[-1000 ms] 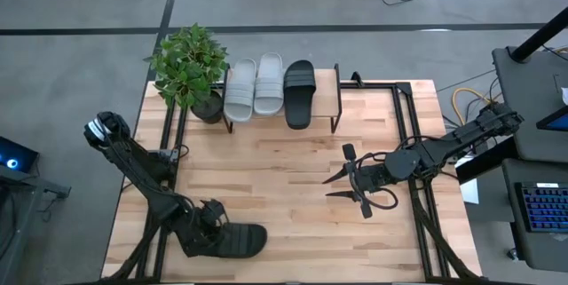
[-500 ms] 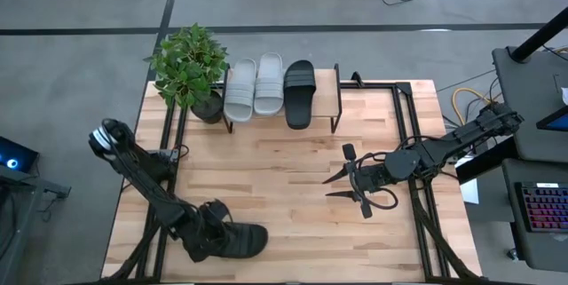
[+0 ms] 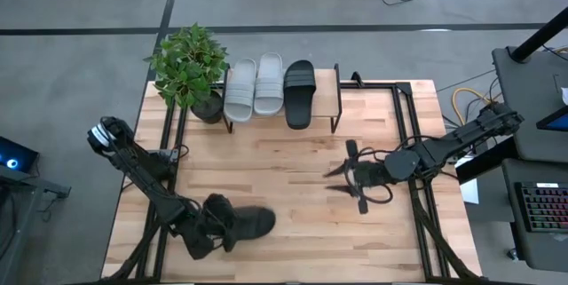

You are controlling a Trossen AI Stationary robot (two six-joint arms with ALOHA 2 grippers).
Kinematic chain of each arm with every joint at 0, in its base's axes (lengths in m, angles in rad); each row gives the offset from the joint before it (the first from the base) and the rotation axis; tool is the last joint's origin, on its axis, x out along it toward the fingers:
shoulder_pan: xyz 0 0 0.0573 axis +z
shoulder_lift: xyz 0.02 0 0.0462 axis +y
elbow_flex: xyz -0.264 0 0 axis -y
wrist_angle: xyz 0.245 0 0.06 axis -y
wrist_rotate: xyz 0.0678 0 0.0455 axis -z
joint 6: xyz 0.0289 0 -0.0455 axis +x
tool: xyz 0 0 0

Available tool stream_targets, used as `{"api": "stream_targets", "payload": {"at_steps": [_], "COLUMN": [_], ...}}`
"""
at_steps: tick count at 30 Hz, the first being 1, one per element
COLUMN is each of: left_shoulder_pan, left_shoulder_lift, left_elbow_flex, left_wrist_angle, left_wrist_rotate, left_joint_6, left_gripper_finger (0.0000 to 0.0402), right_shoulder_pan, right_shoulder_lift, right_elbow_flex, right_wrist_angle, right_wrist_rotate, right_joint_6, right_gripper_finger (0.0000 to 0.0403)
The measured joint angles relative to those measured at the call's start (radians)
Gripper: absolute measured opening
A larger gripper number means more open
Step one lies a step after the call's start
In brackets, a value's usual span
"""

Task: Pick and place slides into the shelf
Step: Put the black slipper on the shelf

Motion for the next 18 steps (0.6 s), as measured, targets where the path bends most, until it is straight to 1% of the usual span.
{"api": "stream_targets", "payload": {"at_steps": [2,4,5,7,9,13,15,18], "left_shoulder_pan": [0.007,0.016,0.019,0.03,0.046,0.079,0.097,0.126], "left_shoulder_lift": [-0.006,-0.01,-0.011,-0.011,-0.011,-0.012,-0.016,-0.019], "left_elbow_flex": [-0.002,-0.001,-0.001,-0.001,-0.001,-0.001,-0.001,-0.001], "left_wrist_angle": [0.05,0.138,0.188,0.299,0.432,0.711,0.856,1.035], "left_wrist_rotate": [-0.059,-0.111,-0.131,-0.164,-0.18,-0.189,-0.178,-0.144], "left_joint_6": [0.076,0.169,0.228,0.361,0.518,0.847,1.019,1.221], "left_gripper_finger": [0.0002,0.0002,0.0001,0.0001,0.0001,0.0001,0.0001,0.0001], "right_shoulder_pan": [0.006,0.018,0.026,0.042,0.056,0.086,0.104,0.132], "right_shoulder_lift": [-0.006,-0.008,-0.008,-0.01,-0.012,-0.021,-0.026,-0.026], "right_elbow_flex": [0.0,0.0,0.0,0.0,0.0,0.0,0.0,0.0], "right_wrist_angle": [0.0,-0.002,-0.004,-0.003,-0.002,0.002,0.003,0.004], "right_wrist_rotate": [0.113,0.23,0.277,0.336,0.361,0.367,0.367,0.367], "right_joint_6": [0.01,0.015,0.015,0.008,0.005,-0.01,-0.012,-0.013], "right_gripper_finger": [0.0125,0.0125,0.0125,0.0125,0.0125,0.0125,0.0125,0.0125]}}
